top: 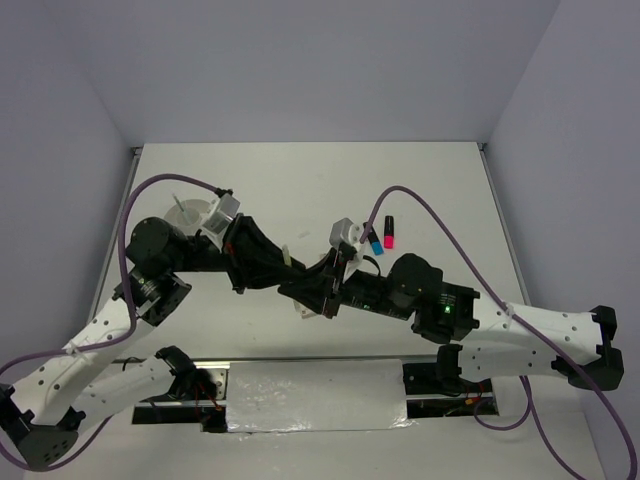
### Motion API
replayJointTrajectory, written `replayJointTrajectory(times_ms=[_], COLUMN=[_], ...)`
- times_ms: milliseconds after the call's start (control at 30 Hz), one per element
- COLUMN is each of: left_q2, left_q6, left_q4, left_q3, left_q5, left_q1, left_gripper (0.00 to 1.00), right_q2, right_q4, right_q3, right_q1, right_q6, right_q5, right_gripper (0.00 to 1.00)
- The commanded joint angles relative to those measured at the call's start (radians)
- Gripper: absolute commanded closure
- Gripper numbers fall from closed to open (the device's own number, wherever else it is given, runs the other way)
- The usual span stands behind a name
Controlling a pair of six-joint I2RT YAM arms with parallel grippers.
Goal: Sort the stationery into containers
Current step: Close the pen cap on the pen.
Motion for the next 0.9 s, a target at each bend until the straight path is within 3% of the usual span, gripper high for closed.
replayJointTrajectory(times_ms=[0,33,67,100,267,433,733,833,867], left_q2=[-0.002,-0.014,-0.023,-0.039,-0.049,-0.043,-0.025,-0.026,-0.026], left_q6=[0.065,0.095,0.106,0.119,0.107,0.107,0.096,0.093,0.096], left_q4=[-0.074,-0.105,-0.133,-0.163,-0.173,-0.205,-0.188,-0.182,-0.185], left_q3=[0.061,0.075,0.083,0.095,0.14,0.186,0.164,0.15,0.146], left_q5=[-0.022,-0.055,-0.095,-0.167,-0.27,-0.35,-0.3,-0.283,-0.272], left_q1=[-0.019,-0.021,-0.019,-0.021,-0.021,-0.021,-0.021,-0.021,-0.019], left_gripper=[0.74,0.62,0.34,0.29,0.28,0.38,0.61,0.76,0.88], right_q2=[0.004,-0.011,-0.017,-0.03,-0.034,-0.033,-0.019,-0.011,-0.01], right_q4=[0.057,0.062,0.068,0.074,0.065,0.058,0.044,0.03,0.024], right_q3=[0.017,0.009,-0.008,-0.015,-0.026,-0.028,-0.003,0.018,0.024], right_q1=[0.007,0.007,0.007,0.007,0.008,0.007,0.007,0.007,0.007], right_q6=[-0.023,-0.023,-0.02,-0.017,-0.013,-0.008,-0.013,-0.014,-0.016], right_q5=[-0.028,-0.021,-0.017,-0.017,0.006,0.019,0.024,0.05,0.065], right_gripper=[1.0,1.0,1.0,1.0,1.0,1.0,1.0,1.0,1.0])
